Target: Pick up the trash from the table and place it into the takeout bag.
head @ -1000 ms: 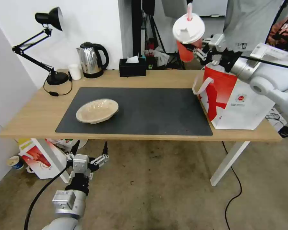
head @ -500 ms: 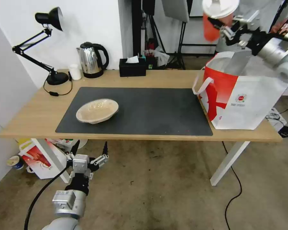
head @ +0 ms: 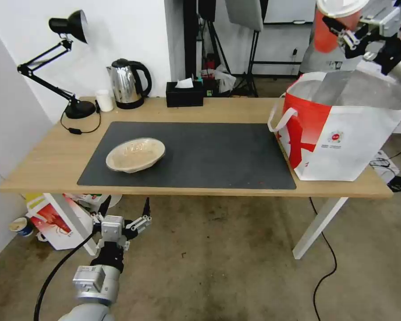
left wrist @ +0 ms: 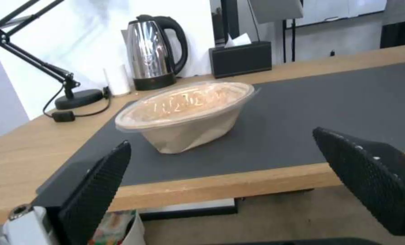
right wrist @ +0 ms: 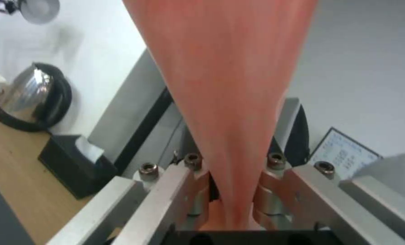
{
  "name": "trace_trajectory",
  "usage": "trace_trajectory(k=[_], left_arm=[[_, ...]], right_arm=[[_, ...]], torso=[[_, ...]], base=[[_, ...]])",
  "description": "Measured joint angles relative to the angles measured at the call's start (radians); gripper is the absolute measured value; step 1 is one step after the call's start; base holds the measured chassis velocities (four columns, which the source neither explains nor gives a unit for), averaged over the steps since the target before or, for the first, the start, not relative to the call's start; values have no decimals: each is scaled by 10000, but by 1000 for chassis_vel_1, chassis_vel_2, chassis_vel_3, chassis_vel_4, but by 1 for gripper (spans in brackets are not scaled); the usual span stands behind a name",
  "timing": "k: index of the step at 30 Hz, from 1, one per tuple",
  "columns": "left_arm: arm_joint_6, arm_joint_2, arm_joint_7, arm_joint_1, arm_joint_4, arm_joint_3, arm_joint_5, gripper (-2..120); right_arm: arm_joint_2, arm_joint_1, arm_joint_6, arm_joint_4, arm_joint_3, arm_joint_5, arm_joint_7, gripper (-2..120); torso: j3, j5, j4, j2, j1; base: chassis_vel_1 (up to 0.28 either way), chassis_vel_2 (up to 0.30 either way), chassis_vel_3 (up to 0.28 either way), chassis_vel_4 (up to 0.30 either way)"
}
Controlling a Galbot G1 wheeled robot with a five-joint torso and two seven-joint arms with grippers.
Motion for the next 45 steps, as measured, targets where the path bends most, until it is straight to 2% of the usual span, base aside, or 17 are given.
trace_trajectory(k=[16,45], left_arm=[[0,0,0,0,0,-1,0,100],[0,0,0,0,0,-1,0,100]], right_arm=[[-54,-1272,-274,-186,0,122,621,6],[12,-806,-970,-915,-254,-425,1061,6]], torso=[[0,-1,2,0,0],[0,0,-1,0,0]], base=[[0,0,0,0],[0,0,0,0]])
